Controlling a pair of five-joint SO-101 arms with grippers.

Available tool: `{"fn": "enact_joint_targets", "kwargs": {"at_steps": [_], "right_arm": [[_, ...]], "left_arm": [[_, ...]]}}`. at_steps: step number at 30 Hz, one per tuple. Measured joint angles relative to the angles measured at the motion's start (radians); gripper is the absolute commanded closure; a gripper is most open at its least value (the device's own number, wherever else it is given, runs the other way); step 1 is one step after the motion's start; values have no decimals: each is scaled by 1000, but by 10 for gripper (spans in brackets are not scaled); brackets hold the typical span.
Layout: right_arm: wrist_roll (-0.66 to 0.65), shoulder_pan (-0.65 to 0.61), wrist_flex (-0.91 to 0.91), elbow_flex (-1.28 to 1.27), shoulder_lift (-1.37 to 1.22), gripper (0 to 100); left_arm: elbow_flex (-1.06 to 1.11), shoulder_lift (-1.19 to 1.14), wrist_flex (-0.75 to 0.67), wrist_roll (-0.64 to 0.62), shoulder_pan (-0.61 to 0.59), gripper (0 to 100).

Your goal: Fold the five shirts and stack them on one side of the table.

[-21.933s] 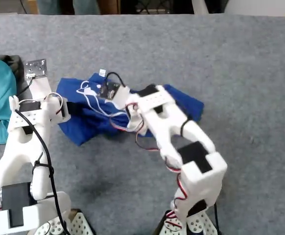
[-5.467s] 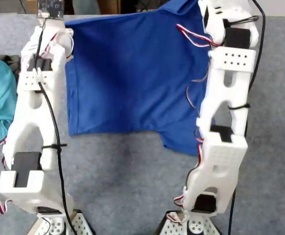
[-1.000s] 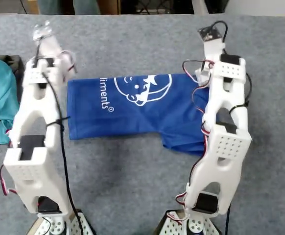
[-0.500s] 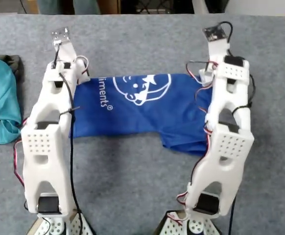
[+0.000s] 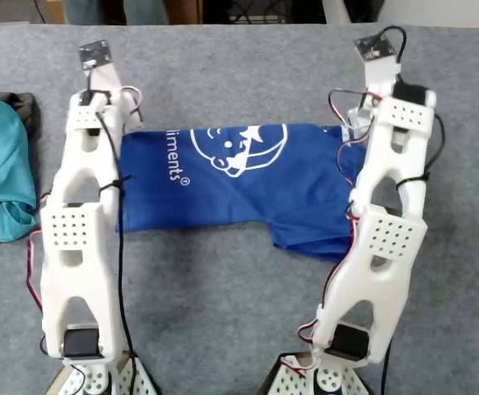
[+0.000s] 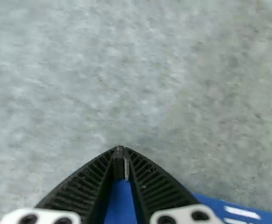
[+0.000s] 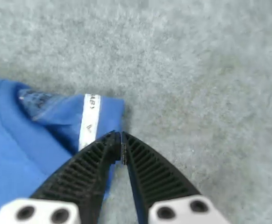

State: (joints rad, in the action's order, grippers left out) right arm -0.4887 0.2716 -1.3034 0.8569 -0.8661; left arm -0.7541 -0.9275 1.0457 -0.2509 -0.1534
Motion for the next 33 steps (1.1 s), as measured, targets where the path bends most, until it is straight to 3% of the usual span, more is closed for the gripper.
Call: {"fn": "enact_joint_targets", "kwargs": {"at_steps": [9, 13, 22, 33], "right_arm": [[-235, -61, -419, 302, 75, 985], [-281, -28, -450, 269, 133, 985], [-342, -8, -451, -318, 493, 985], [-423, 0, -141, -1145, 850, 985]], "left_arm": [[-2, 0, 11, -2, -58, 971], [-2, 0, 11, -2, -58, 971], [-2, 0, 11, -2, -58, 971], [-2, 0, 11, -2, -58, 971]]}}
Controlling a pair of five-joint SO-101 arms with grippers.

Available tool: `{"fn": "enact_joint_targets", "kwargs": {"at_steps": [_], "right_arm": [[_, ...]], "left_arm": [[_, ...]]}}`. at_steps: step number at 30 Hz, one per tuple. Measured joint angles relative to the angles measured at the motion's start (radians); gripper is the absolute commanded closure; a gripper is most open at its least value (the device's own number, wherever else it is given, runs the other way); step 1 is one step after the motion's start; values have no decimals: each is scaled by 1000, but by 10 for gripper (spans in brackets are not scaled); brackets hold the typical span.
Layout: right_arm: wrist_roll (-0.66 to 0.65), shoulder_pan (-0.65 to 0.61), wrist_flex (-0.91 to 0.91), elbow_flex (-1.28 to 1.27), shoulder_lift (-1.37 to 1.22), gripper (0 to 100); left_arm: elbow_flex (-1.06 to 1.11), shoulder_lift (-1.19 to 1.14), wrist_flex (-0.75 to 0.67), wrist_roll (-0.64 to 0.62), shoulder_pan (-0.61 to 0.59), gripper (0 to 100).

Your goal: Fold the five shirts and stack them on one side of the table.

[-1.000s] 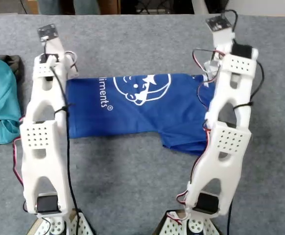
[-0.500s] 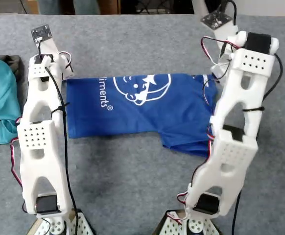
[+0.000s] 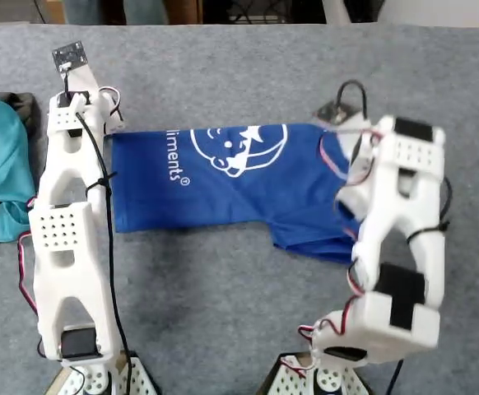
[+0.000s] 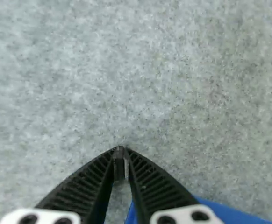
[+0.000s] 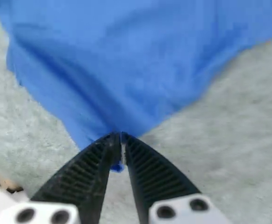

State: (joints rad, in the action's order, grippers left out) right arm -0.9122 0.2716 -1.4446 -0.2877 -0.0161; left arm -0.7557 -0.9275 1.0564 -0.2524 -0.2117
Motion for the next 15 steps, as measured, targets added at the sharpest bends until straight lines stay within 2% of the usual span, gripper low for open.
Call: {"fn": "enact_joint_targets", "kwargs": {"at_steps": [8, 15], "right_arm": [[-48, 95, 212, -350, 89, 985], [-84, 164, 345, -468, 80, 985]], "left_arm": [[0, 0, 0, 0, 0, 971], [0, 0, 0, 0, 0, 971]]}}
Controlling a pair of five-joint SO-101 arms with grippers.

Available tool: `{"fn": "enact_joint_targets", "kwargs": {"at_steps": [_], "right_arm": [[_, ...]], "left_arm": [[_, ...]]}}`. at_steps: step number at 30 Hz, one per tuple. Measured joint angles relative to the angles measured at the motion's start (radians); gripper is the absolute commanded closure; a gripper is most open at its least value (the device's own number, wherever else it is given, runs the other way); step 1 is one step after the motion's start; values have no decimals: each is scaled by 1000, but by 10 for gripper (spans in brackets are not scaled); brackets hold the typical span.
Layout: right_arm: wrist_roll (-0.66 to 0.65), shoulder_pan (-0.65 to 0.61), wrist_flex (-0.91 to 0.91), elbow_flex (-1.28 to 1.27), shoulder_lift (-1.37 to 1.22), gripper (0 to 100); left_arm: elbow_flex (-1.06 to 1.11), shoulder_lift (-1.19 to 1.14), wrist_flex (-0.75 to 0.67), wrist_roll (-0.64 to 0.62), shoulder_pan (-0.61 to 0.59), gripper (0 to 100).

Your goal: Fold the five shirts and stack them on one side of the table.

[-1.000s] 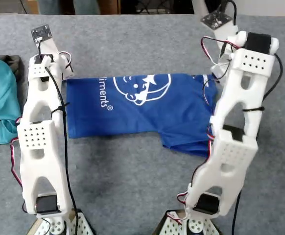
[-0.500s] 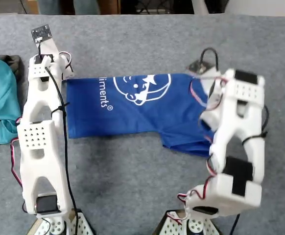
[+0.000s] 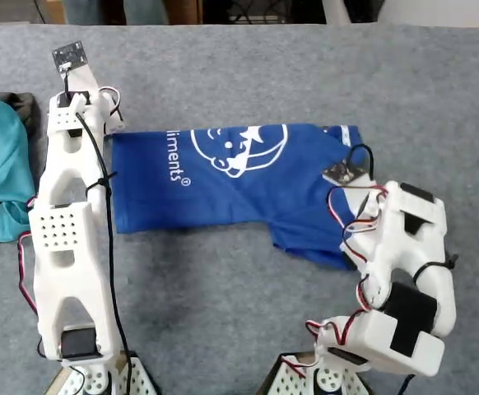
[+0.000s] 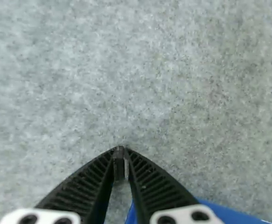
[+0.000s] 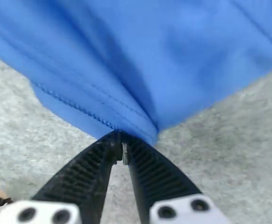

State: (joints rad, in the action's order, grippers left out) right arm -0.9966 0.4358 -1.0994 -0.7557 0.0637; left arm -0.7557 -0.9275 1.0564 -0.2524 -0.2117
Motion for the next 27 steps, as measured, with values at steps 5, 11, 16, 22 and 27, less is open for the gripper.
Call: {"fn": "enact_joint_targets", "kwargs": {"at_steps": [5, 11, 16, 22, 27], "right_arm": [[0, 0, 0, 0, 37, 985], [-132, 0, -160, 95, 176, 985], [-376, -21, -221, 123, 259, 982], [-514, -181, -166, 98, 259, 834], [-508, -319, 43, -77, 259, 787]], "left_arm": [[0, -2, -5, -2, 0, 971], [0, -3, -12, 2, 0, 971], [0, -3, -12, 2, 0, 971], [0, -3, -12, 2, 0, 971], [0, -3, -12, 2, 0, 971]]}}
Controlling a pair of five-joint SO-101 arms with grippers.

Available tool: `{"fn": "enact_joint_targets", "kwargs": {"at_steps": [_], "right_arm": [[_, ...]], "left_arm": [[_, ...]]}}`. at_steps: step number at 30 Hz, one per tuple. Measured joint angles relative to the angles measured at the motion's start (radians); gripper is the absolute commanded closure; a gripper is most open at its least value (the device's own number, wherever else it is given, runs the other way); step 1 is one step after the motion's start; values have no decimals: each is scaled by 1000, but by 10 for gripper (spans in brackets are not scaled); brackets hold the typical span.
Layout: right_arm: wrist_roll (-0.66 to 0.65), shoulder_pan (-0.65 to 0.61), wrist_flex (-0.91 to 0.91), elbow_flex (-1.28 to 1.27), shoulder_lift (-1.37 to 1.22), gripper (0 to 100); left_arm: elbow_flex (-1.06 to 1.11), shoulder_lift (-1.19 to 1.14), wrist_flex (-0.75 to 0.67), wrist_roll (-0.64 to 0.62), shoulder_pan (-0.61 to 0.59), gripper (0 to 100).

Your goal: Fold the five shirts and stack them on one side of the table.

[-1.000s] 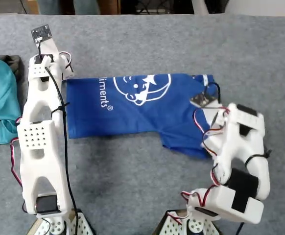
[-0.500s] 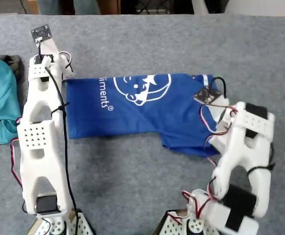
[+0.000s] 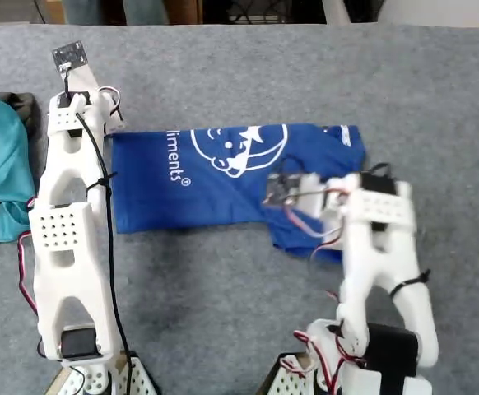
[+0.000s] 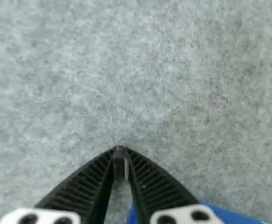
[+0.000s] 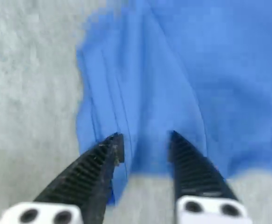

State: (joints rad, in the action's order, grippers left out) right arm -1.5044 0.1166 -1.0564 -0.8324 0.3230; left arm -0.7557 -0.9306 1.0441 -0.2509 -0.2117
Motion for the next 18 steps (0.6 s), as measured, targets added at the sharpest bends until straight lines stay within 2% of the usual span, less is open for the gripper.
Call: {"fn": "enact_joint_targets", "kwargs": {"at_steps": [6, 10, 14, 18], "right_arm": [[11, -49, 141, -152, -8, 786], [20, -49, 183, -146, -97, 786], [44, -51, 132, -34, -213, 790], [49, -51, 77, 75, -308, 926]], "left_arm": [[0, 0, 0, 0, 0, 971], [0, 0, 0, 0, 0, 971], [0, 0, 0, 0, 0, 971], [0, 0, 0, 0, 0, 971]]}}
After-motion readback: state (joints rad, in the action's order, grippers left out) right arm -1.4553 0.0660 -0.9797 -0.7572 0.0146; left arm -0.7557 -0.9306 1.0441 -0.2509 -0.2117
